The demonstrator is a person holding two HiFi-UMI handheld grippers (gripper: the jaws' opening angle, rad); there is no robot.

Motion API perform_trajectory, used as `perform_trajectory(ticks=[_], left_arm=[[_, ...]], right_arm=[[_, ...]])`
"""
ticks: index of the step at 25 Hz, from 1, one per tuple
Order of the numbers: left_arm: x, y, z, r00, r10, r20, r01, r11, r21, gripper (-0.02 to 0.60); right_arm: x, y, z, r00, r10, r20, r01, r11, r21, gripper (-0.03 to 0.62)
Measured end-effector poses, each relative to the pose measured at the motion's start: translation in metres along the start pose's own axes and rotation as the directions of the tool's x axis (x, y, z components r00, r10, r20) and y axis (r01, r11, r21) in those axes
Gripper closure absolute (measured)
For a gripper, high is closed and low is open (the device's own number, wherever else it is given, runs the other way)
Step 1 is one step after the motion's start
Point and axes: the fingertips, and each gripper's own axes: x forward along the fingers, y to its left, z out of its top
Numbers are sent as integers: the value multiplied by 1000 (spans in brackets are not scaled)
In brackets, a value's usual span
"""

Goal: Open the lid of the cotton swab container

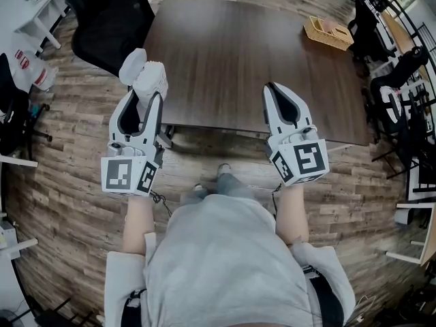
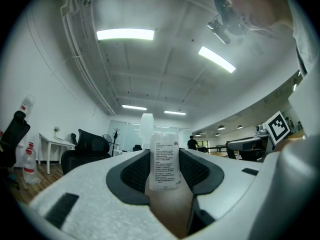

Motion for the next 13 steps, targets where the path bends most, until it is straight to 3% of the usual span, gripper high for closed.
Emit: perform_trajectory(ticks=[13], left_arm=[[-3, 0, 1, 1000, -17, 10, 17, 1000, -16, 399]], right_arm=[[0, 7, 6, 1000, -3, 16, 3, 1000, 3, 568]])
